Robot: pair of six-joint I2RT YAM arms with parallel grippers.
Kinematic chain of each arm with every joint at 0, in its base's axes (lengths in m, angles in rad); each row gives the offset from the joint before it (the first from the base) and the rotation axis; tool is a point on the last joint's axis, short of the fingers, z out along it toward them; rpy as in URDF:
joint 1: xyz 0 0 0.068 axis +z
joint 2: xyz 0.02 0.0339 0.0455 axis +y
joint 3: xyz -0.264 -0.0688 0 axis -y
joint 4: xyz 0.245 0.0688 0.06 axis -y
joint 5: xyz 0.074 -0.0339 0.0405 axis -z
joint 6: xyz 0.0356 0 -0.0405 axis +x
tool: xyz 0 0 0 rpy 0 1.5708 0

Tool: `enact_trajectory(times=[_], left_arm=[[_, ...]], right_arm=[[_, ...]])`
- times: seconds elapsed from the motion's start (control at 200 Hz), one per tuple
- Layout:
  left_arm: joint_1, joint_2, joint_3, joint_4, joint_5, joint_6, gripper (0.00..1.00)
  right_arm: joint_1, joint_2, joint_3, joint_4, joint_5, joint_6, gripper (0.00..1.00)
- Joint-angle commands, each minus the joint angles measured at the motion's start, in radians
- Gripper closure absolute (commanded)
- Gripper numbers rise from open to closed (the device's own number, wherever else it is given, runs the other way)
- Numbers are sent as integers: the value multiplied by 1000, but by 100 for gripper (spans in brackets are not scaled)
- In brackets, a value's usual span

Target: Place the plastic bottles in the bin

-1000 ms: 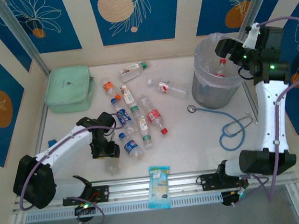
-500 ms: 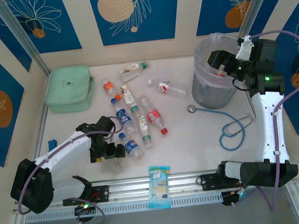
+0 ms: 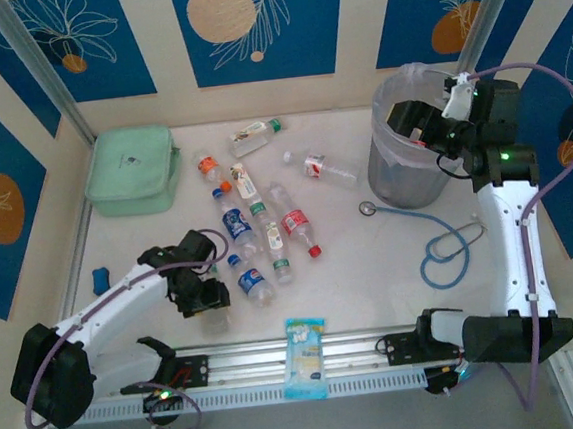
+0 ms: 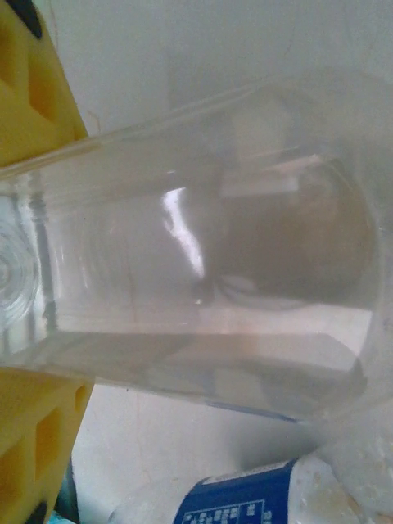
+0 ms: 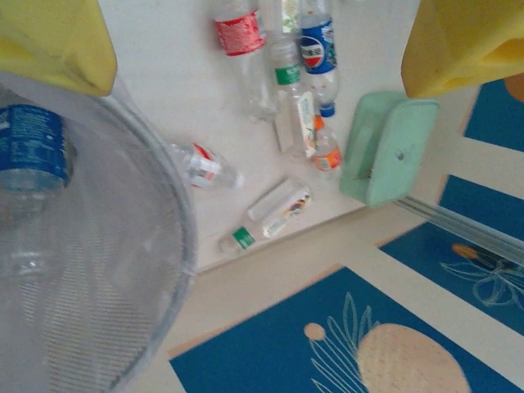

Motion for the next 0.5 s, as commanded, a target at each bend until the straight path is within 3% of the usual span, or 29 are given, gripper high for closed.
enact_trajectory(times=[0.0, 0.26, 0.39, 0.495], left_arm=[[-6, 26, 74, -51, -12, 47, 51], [-6, 138, 493, -95, -28, 237, 53], [-6, 226, 625, 38, 158, 248, 53], [-11, 260, 619, 241, 309, 236, 56]], right_arm=[[4, -47, -6, 45, -92, 39, 10], [86, -7, -12, 52, -291, 43, 17], [232, 36, -21, 34, -265, 22, 18], [267, 85, -75, 136, -373, 128, 18]])
